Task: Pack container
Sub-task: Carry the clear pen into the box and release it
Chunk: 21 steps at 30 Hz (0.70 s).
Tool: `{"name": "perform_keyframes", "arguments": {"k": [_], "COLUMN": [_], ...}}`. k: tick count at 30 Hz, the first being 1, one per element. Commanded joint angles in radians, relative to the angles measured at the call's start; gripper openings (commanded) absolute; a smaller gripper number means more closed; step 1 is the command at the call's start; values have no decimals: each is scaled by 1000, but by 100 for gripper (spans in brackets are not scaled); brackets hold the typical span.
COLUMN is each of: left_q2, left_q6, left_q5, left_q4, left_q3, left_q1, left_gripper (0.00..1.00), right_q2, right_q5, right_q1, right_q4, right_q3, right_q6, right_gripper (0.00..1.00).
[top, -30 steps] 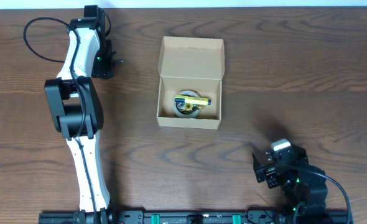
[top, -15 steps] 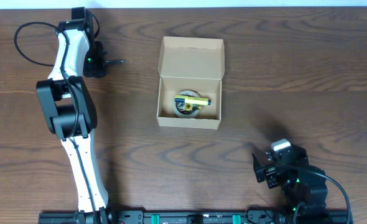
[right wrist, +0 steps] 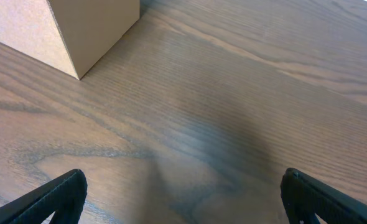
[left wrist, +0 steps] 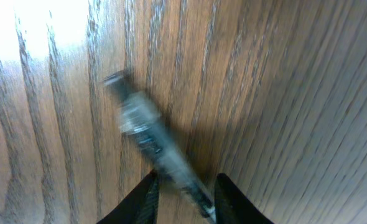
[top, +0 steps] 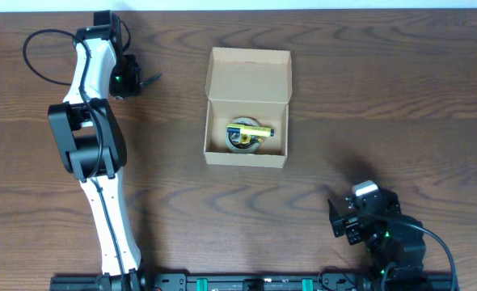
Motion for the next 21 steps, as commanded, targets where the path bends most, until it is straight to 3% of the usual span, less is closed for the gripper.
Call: {"name": "perform_keyframes", "arguments": {"k": [1,11,21], "left_q2": [45,28,-109], "left_q6": [31,92,148], "left_q5": [17,12,-26], "left_q4": [-15,-30,-54], "left_q3": [11,11,11], "left_q1": [-6,-10,-14], "left_gripper": [25,6,6], "right_q2": [-6,-6,-6], "right_q5": [0,0,0], "right_q1": [-8,-8,-8], "right_q4": [-2,-2,-2], "right_q3": [-3,-3,-3], "right_q6": [10,10,10], "right_gripper": [99,99,99]}}
